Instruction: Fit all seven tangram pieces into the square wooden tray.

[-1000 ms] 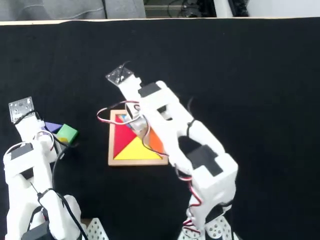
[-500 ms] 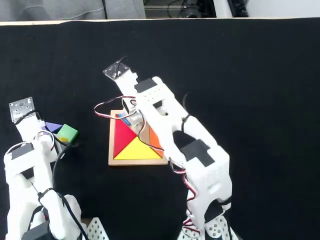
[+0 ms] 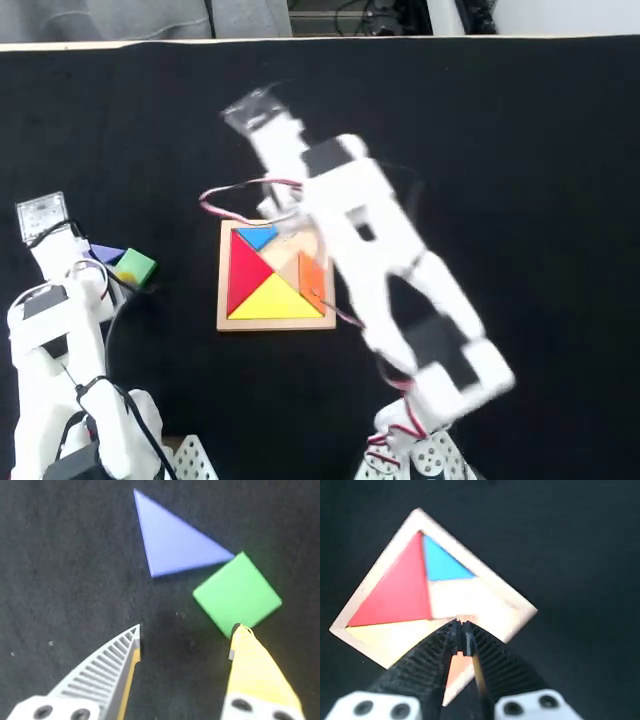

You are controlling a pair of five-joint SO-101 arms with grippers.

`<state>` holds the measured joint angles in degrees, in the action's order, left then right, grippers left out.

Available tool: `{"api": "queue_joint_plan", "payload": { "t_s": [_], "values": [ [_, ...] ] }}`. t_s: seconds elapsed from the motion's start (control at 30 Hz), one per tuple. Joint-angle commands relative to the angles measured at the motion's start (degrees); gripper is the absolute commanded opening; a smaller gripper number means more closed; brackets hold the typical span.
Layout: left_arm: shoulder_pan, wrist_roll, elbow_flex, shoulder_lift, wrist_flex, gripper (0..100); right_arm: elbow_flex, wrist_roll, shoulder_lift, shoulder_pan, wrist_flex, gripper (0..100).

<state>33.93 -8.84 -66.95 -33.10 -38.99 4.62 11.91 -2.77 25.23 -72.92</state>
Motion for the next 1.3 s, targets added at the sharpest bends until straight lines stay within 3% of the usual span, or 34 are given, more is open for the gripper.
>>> {"api": "queue_joint_plan", "payload": {
  "t_s": [0.0, 0.23, 0.43, 0.6, 0.7, 0.87, 1.0, 1.27],
  "values": [
    [0.57, -0.70, 0.84, -0.26, 3.60, 29, 14.55, -1.49, 13.85, -4.75, 9.41, 1.1],
    [3.47, -20.04, 15.34, -1.14, -5.54, 29, 42.24, -1.32, 21.32, -12.31, 37.10, 1.1],
    [3.74, -23.12, 32.66, 7.82, -21.54, 29, 41.80, -1.58, 18.77, -12.84, 38.42, 1.1],
    [-6.37, -32.09, 36.35, 16.70, -30.95, 29, 40.31, -1.23, 15.96, -14.77, 38.59, 1.1],
    [-10.15, -32.62, 37.76, 21.19, -30.68, 31, 38.99, -1.23, 14.11, -17.23, 38.59, 1.1],
    [-10.68, -31.38, 41.01, 27.43, -30.59, 42, 37.23, -1.23, 10.86, -19.60, 38.59, 1.1],
    [-10.68, -40.97, 43.65, 32.79, -29.98, 42, 37.05, -1.14, 9.27, -19.43, 38.77, 1.1],
    [-8.22, -41.32, 48.48, 43.52, -19.69, 42, 36.18, -1.14, 8.57, -19.43, 38.68, 1.1]
  ]
}}
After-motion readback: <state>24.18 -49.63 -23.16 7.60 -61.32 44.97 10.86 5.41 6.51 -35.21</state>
